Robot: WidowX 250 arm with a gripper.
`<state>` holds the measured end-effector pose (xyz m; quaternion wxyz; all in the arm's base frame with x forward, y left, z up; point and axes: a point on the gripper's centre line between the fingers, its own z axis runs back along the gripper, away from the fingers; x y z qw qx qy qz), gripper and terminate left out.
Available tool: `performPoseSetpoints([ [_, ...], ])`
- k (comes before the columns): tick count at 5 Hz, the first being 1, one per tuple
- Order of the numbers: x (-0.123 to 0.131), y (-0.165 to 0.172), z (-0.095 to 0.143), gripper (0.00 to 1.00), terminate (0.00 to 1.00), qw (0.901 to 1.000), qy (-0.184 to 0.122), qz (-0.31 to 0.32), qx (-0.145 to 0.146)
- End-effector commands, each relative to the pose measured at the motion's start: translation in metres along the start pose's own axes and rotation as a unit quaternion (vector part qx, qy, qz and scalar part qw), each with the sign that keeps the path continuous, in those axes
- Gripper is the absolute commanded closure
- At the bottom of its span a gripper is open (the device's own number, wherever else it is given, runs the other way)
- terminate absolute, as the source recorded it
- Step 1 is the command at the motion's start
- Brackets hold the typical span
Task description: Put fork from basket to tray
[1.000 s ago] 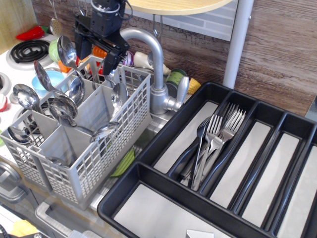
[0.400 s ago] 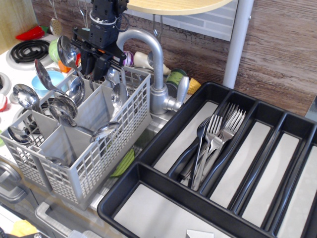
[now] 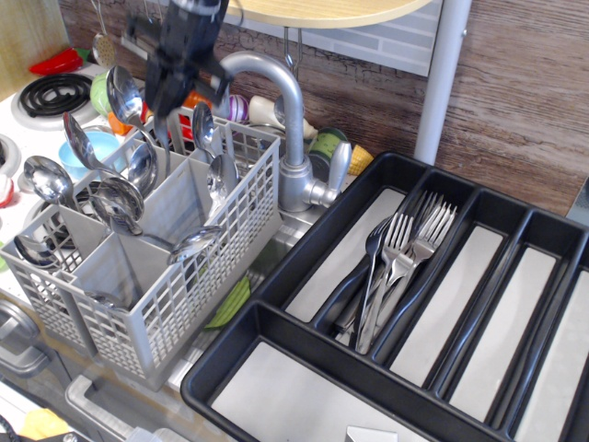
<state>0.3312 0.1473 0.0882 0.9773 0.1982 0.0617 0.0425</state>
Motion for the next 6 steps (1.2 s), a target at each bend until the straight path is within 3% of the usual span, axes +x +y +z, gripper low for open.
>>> performPoseSetpoints([
  [1,-0.009,0.015,0.093,1.0,0.0,0.9985,-0.042,0.034,0.013],
  [2,-0.013,0.006,0.126,1.0,0.0,0.9984,-0.037,0.041,-0.013],
  [3,-0.009,-0.008,0.151,1.0,0.0,0.9982,-0.045,0.037,-0.017],
  [4,-0.008,-0.032,0.152,1.0,0.0,0.9953,-0.031,0.054,-0.074],
  [5,-0.017,-0.05,0.13,1.0,0.0,0.9911,-0.029,0.058,-0.116],
  [6,-0.022,-0.064,0.122,1.0,0.0,0.9874,-0.025,0.061,-0.144],
])
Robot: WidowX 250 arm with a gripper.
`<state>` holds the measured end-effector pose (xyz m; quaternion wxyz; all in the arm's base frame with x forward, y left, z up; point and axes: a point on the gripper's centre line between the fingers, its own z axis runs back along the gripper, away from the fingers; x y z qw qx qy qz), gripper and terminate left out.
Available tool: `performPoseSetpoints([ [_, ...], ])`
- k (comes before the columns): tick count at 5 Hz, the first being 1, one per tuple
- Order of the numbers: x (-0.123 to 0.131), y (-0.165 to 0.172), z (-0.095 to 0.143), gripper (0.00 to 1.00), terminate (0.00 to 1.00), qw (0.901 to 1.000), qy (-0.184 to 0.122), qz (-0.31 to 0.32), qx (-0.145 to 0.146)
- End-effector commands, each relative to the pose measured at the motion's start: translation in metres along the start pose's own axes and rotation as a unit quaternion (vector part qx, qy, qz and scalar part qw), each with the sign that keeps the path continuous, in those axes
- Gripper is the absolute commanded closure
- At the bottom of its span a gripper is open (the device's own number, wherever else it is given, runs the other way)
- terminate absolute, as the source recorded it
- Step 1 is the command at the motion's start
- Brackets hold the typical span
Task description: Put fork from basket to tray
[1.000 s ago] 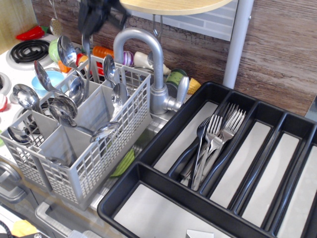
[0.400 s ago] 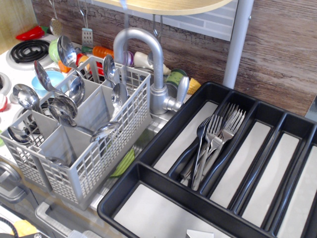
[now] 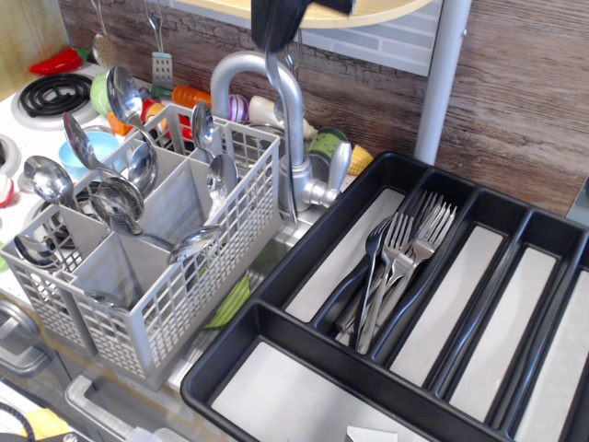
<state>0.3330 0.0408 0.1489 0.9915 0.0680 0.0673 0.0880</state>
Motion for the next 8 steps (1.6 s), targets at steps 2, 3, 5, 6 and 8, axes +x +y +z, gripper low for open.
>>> performPoseSetpoints([
  [2,0.001,-0.018,0.015,1.0,0.0,0.9983,-0.041,-0.001,-0.042],
  [3,0.008,-0.028,0.006,1.0,0.0,0.9978,-0.047,-0.013,-0.046],
  [5,0.011,-0.038,-0.029,1.0,0.0,0.9986,-0.041,-0.013,-0.03],
  [6,0.013,-0.044,-0.044,1.0,0.0,0.999,-0.02,-0.018,-0.035],
  [8,0.015,-0.069,-0.066,1.0,0.0,0.9965,-0.03,0.009,-0.077],
])
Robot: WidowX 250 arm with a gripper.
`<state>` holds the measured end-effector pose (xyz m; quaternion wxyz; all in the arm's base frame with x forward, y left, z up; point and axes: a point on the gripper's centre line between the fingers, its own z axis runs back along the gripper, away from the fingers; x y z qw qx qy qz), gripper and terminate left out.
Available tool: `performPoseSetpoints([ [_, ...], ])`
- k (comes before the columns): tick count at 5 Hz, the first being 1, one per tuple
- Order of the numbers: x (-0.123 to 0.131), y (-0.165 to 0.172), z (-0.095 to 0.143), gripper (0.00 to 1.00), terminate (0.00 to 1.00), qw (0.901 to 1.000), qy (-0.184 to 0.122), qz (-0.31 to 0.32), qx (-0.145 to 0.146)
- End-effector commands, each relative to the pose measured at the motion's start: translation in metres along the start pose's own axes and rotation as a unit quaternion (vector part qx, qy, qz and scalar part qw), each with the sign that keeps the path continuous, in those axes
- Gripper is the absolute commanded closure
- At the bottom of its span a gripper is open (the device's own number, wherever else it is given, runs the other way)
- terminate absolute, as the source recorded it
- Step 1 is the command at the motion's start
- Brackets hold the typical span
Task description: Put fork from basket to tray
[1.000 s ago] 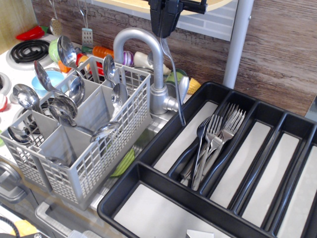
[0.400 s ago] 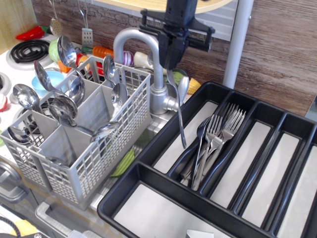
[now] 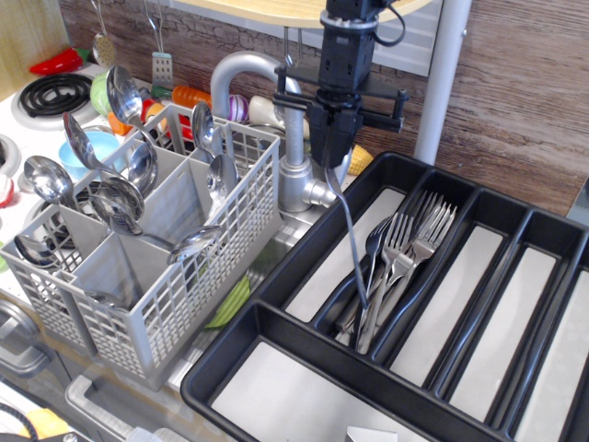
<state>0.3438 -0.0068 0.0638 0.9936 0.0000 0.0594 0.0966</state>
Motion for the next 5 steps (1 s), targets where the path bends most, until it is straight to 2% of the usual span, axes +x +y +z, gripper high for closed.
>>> performPoseSetpoints([
  [1,0.005,-0.015,0.0,1.0,0.0,0.9998,-0.011,0.016,-0.008],
  [2,0.004,-0.021,-0.007,1.0,0.0,0.9992,-0.007,0.036,0.013],
  [3,0.008,-0.024,-0.007,1.0,0.0,0.9994,-0.003,0.029,0.017],
  [4,0.009,-0.03,-0.005,0.0,0.0,0.9985,-0.033,0.043,-0.001],
  [5,0.009,-0.03,-0.005,0.0,1.0,0.9985,-0.033,0.043,-0.001],
])
